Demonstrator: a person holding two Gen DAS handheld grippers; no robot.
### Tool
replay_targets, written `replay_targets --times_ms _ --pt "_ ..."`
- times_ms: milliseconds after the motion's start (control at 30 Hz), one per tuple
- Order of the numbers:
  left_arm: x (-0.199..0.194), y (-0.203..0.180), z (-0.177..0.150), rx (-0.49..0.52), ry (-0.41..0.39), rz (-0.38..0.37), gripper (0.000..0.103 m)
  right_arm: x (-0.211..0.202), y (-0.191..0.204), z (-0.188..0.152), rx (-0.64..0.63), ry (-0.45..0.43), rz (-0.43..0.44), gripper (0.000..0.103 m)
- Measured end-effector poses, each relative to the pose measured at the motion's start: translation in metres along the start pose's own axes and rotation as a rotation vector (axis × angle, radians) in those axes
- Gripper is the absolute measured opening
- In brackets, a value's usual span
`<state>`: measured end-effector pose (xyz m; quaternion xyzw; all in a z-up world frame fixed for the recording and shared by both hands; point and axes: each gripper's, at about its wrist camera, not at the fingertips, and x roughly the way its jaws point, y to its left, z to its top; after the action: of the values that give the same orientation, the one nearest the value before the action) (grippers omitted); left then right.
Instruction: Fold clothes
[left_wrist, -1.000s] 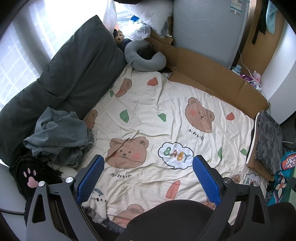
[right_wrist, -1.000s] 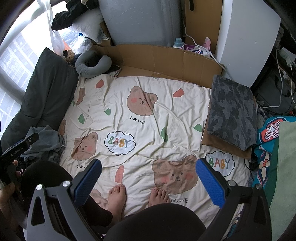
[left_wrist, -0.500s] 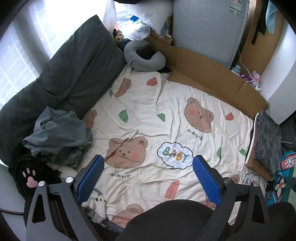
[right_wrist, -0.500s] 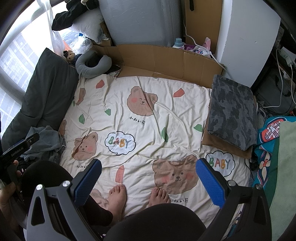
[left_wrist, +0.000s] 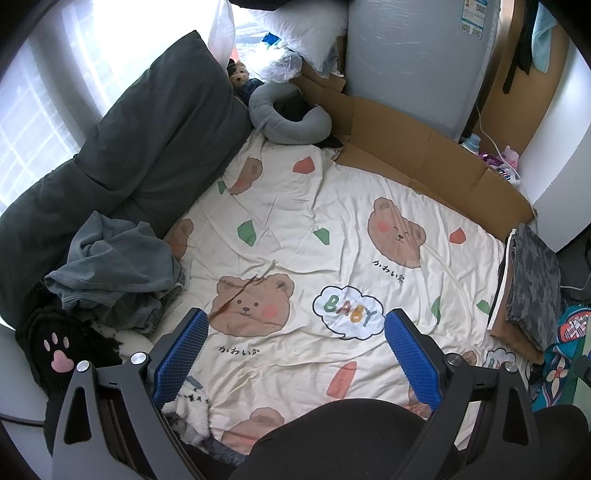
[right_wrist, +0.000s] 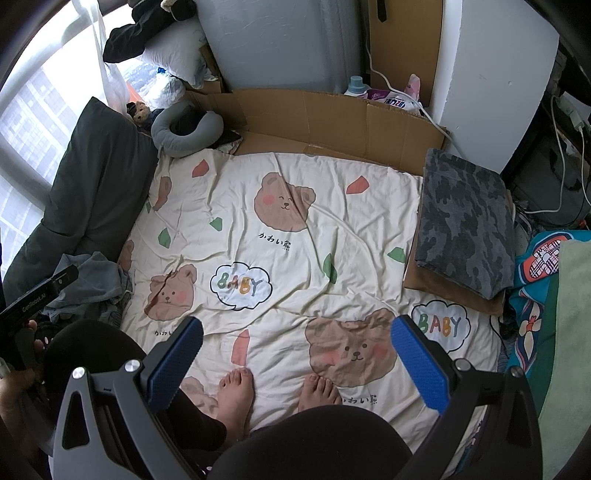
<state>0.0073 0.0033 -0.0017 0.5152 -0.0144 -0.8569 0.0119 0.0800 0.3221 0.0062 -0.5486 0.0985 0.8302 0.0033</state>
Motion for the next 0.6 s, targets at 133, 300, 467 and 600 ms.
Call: replay_targets --times_ms 133,300,467,600 --pt "0.0002 0.0003 0.0014 0.001 0.001 0.0 0.096 -0.0005 0.0001 -0.0003 0.0 -0.001 0.001 0.102" --pt "-0.0004 0.0027 0.0006 -0.002 -0.004 -0.011 0.096 -0.0015 0.0008 0.0 0.003 -0.002 0.003 0.102" --pt "-0.0009 0.0037 0.0019 -0.01 -0.005 -0.029 0.096 -0.0013 0.0002 -0.0003 0.003 -0.004 0.004 0.102" --pt "-0.0016 0.0034 0.0025 -0.004 -0.009 -0.029 0.096 -0.0015 0.0004 -0.0001 0.005 -0.004 0.006 0.102"
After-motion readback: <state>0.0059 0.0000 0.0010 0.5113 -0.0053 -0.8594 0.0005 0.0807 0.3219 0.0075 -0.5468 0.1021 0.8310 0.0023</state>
